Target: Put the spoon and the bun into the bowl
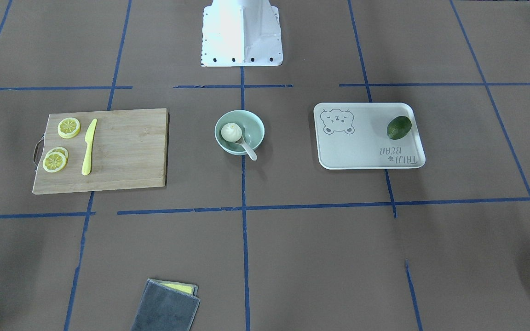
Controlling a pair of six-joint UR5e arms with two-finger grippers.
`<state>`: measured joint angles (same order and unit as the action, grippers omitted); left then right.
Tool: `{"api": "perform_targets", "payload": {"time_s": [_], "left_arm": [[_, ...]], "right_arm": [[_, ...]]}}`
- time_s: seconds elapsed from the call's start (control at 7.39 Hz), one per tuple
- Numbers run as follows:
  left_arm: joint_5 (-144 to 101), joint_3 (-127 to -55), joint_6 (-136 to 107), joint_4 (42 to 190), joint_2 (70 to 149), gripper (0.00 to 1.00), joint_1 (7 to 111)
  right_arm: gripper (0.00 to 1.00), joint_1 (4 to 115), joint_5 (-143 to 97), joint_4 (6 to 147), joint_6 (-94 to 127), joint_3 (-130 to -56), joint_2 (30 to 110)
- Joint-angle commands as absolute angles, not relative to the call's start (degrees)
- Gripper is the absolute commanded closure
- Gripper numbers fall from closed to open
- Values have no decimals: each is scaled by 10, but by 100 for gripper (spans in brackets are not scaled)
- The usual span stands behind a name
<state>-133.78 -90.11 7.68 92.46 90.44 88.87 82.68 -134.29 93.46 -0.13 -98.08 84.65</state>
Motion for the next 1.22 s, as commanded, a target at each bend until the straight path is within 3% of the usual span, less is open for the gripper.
{"api": "perform_targets", "payload": {"time_s": [0.0,1.08], "left_arm": [[-1338,-909,78,925,894,0,889],[-1337,-914,76,925,883,0,889]], "right_arm": [[0,908,-1373,931,-133,-888,853],[0,911,-1361,849,-38,-865,891]]}}
